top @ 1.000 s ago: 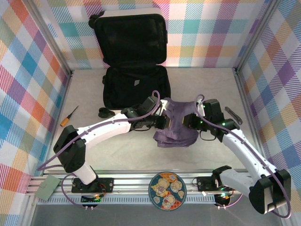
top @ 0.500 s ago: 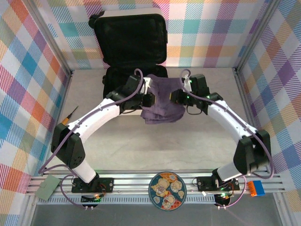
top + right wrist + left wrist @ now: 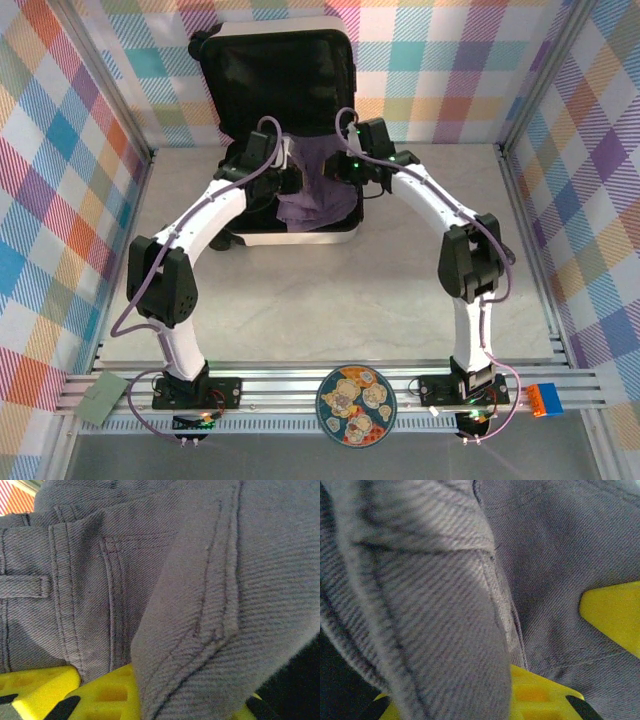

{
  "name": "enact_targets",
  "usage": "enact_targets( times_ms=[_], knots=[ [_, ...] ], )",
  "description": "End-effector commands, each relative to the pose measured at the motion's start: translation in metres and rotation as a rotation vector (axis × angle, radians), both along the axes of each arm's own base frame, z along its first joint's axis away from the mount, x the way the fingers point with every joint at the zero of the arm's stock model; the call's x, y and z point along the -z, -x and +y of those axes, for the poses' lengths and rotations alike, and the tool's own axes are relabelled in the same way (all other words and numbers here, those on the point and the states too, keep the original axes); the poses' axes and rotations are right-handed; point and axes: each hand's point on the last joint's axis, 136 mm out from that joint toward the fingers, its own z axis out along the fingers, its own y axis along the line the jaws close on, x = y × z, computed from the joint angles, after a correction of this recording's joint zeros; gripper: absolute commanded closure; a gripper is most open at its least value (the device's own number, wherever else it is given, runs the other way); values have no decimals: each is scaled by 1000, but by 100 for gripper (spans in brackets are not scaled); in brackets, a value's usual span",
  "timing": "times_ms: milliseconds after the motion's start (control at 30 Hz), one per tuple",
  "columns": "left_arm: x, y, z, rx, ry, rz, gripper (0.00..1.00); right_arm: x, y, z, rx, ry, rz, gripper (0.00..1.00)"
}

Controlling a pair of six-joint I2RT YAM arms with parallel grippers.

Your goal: Pack the luggage

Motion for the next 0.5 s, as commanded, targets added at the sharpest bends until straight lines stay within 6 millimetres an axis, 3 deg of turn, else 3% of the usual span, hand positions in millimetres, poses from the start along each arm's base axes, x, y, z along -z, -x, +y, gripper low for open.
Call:
enact_targets(
  times_ms=[0,467],
  knots=[
    [-32,-20,4,24,54,-70,100,-25,-9,27,-52,-48,-48,100],
    [28,-63,50,-45,37,15,100,33,-44,43,10,-29,59,100]
  ],
)
